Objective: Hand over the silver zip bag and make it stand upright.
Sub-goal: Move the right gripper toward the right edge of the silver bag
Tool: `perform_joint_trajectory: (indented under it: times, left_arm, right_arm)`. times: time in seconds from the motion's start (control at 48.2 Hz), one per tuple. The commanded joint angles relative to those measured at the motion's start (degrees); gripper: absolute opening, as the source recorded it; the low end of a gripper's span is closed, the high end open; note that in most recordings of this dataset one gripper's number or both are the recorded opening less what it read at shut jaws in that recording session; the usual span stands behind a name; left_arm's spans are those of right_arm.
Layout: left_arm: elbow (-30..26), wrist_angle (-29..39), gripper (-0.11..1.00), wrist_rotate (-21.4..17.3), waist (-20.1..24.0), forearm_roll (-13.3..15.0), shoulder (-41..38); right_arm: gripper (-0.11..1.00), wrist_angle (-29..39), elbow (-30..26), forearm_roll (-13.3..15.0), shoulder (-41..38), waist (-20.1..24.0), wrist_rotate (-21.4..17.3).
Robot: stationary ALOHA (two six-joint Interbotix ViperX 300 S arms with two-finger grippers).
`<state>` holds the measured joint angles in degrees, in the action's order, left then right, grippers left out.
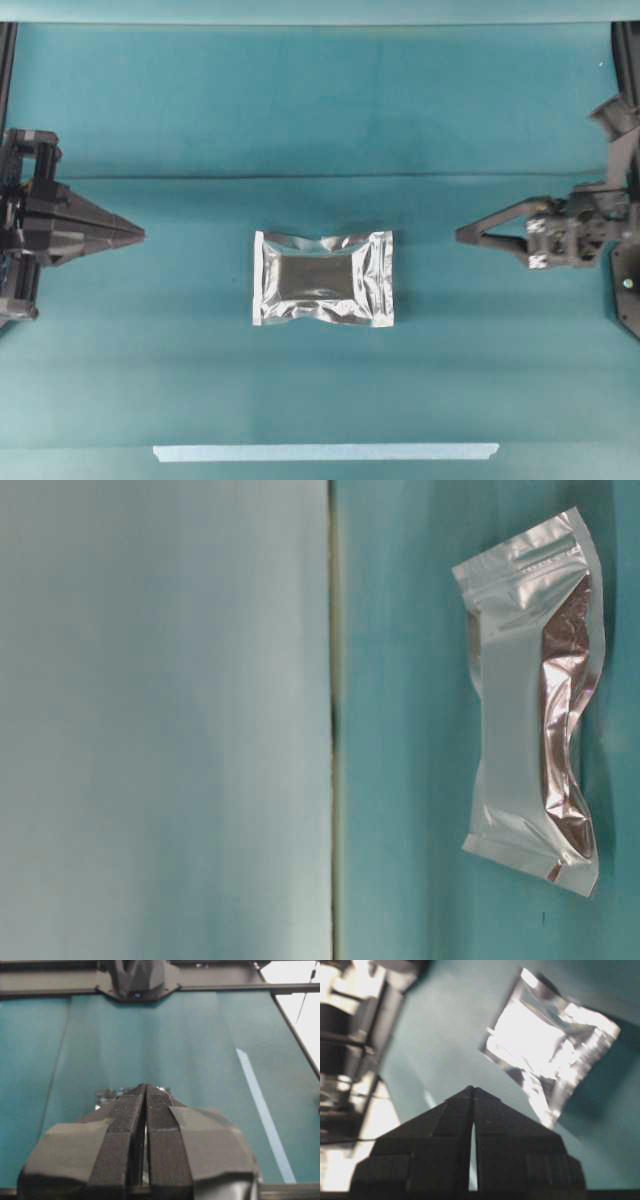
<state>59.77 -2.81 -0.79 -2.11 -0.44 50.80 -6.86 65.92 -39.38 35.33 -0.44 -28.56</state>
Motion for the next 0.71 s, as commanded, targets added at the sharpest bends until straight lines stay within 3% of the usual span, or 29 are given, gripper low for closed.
perform_joint_trajectory:
  times: [0.0,0.083,0.27,0.353,0.685]
  left_arm:
    - [-1.6,-0.2,-0.01,-0.1,0.2,-0.1,-0.1]
    - [-1.6,-0.1,-0.01,-0.2,0.2,-0.1,-0.3]
    - [-1.6,-0.1,-0.01,-0.2,0.4,-0.1,-0.3]
    - [-1.6,0.0,-0.01,-0.1,0.4,-0.1,-0.3]
    - [-1.6,-0.1,-0.01,0.1,0.4,-0.1,-0.3]
  right_arm:
    - [0.06,-0.7,-1.2,-0.4,-2.9,0.9,-0.6]
    - [0.22,-1.0,-1.8,-1.5,-5.2,1.5,-0.6]
    - [0.76,-1.2,-3.8,-4.4,-9.3,1.8,-0.6]
    - [0.9,-1.2,-4.2,-5.6,-10.3,1.8,-0.7]
    - [0.92,-0.5,-4.1,-14.4,-12.9,2.9,-0.5]
